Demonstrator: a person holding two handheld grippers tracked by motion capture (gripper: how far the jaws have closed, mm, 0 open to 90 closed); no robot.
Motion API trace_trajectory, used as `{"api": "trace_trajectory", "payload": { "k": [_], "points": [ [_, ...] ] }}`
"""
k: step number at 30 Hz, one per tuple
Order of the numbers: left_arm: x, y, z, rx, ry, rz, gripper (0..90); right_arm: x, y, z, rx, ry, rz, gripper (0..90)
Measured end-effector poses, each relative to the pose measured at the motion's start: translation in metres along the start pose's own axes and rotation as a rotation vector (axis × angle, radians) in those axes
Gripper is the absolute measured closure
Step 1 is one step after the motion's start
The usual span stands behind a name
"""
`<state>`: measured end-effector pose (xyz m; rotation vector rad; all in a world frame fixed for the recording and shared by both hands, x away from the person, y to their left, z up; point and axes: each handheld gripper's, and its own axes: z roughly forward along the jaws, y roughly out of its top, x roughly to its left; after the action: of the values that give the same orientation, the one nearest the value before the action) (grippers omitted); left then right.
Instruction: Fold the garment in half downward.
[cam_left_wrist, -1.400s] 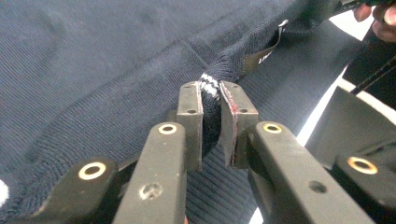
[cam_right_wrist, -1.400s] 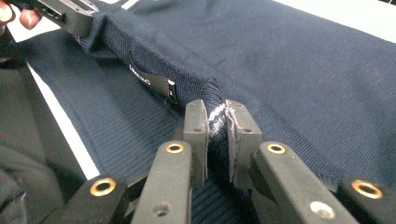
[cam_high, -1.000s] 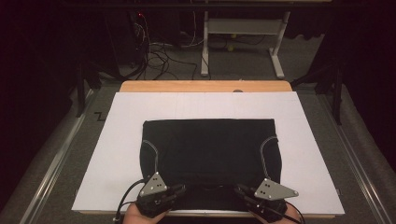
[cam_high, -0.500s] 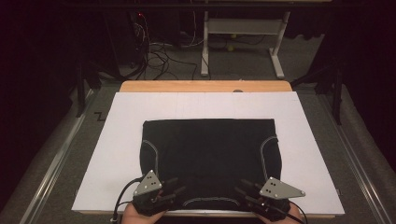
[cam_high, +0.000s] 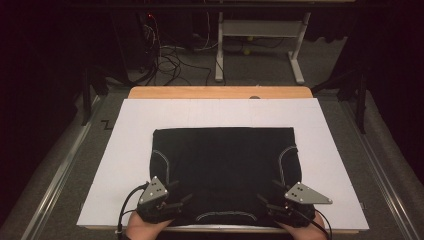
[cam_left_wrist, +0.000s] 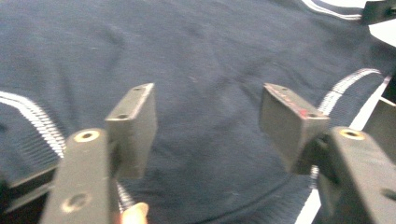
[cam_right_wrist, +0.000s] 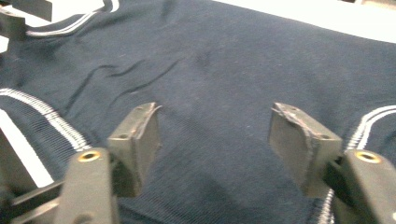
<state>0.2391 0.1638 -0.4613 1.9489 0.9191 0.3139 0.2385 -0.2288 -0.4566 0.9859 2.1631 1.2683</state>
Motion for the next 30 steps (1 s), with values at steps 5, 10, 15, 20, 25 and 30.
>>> {"api": "trace_trajectory", "payload": {
  "k": [5, 10, 15, 20, 25, 30],
  "points": [
    [0.012, 0.001, -0.004, -0.013, 0.028, -0.018, 23.3, -0.007, 0.000, 0.001, -0.011, -0.032, 0.030, 19.4],
    [0.025, 0.001, -0.007, -0.023, 0.054, -0.041, 13.2, -0.017, 0.000, 0.001, -0.021, -0.038, 0.063, 13.8],
    [0.039, 0.001, -0.014, -0.032, 0.069, -0.047, 11.6, -0.027, -0.001, 0.000, -0.021, -0.061, 0.090, 5.0],
    [0.052, 0.001, -0.016, -0.007, 0.081, -0.087, 0.9, -0.033, 0.000, 0.001, -0.030, -0.093, 0.108, 0.5],
    [0.057, 0.003, -0.023, -0.024, 0.113, -0.083, 0.0, -0.035, 0.004, 0.001, -0.044, -0.093, 0.103, 0.5],
    [0.067, 0.004, -0.026, -0.034, 0.123, -0.114, 0.0, -0.030, 0.012, 0.007, -0.077, -0.060, 0.101, 0.5]
  ]
}}
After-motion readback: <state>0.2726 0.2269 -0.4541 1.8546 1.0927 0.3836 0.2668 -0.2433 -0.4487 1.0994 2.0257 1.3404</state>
